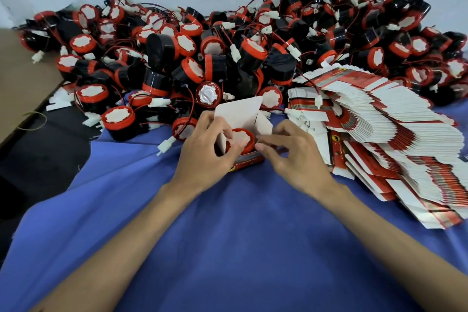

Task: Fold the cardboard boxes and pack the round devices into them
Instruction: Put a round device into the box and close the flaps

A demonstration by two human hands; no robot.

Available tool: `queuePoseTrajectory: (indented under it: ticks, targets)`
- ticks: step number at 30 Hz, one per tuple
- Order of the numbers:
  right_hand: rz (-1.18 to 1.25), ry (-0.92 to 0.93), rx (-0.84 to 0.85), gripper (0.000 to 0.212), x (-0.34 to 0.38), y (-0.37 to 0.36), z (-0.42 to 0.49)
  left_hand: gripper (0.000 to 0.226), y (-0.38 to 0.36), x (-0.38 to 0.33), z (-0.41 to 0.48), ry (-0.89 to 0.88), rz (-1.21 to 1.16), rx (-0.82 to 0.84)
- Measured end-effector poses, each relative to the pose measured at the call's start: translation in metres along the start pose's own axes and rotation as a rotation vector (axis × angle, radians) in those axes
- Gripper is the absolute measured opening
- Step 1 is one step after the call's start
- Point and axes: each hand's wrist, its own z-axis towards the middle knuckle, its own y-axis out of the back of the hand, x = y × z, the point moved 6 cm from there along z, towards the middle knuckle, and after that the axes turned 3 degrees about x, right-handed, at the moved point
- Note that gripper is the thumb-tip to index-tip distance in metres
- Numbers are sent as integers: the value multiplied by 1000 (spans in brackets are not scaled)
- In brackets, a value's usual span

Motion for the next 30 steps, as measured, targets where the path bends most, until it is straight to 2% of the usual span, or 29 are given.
queuePoseTrajectory:
  ticks: [2,6,8,14,17,19,24,30]
  targets:
    - [120,-76,-54,22,-2,1,-1,17,-7,2,0,109,-147,-9]
    - [287,-151,-44,18,-4,-5,-10,41,-17,1,-3,252,-355,27]
    - [324,-144,-21,20,-5,-7,-12,44,-18,-2,-3,268,-411,40]
    - [53,24,-180,17,5,-1,-20,55,-12,-4,-3,307,-573,16]
    - [-112,27,-210,22,8,0,-23,56,-12,-4,-4,315,-574,11]
    - [-171,23,-174,27,10,-3,-23,52,-12,-5,-4,316,-543,3]
    - [37,-6,-122,23,3,-6,-19,43,-13,-9,-3,286,-493,37]
    - [97,48,-167,10,-2,-5,-17,52,-13,-7,-3,328,-513,65]
